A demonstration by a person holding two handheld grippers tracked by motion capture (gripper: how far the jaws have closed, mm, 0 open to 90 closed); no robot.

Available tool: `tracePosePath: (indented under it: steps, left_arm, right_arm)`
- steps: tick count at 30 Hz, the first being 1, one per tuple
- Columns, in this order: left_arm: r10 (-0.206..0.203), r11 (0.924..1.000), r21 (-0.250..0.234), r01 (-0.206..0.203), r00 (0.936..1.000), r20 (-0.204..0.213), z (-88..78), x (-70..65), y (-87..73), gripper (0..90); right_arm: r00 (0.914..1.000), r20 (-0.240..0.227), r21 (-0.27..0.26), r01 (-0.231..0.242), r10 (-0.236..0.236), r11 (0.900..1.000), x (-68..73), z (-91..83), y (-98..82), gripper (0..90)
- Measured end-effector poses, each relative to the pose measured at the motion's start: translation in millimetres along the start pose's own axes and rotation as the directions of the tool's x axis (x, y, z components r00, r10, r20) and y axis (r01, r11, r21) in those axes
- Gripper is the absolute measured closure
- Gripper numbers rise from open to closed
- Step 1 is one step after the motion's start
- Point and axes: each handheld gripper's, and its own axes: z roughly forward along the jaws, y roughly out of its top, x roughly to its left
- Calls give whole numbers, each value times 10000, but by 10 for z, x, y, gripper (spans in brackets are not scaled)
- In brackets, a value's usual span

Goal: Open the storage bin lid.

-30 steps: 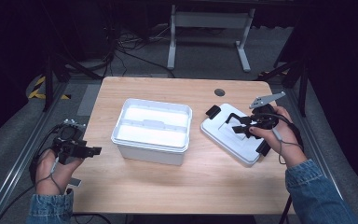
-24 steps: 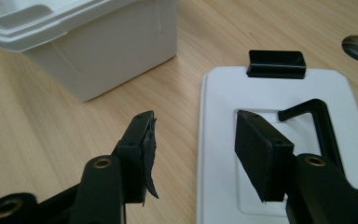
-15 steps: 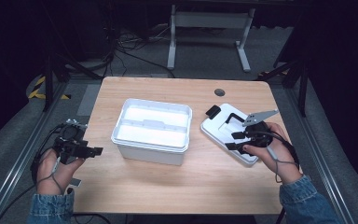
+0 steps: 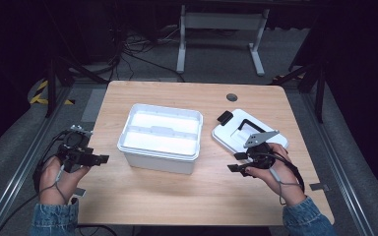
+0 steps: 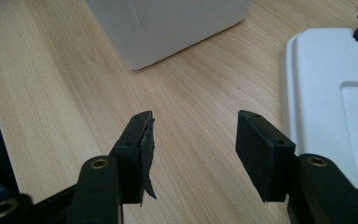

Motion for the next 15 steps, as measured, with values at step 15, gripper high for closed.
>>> tracePosePath:
  steps: [15]
  left_arm:
    - [-4, 10000, -22, 4, 10000, 35, 34, 38, 1, 322]
  right_arm:
    - [9998, 13, 1430, 199, -203, 9895, 88, 330, -57, 455]
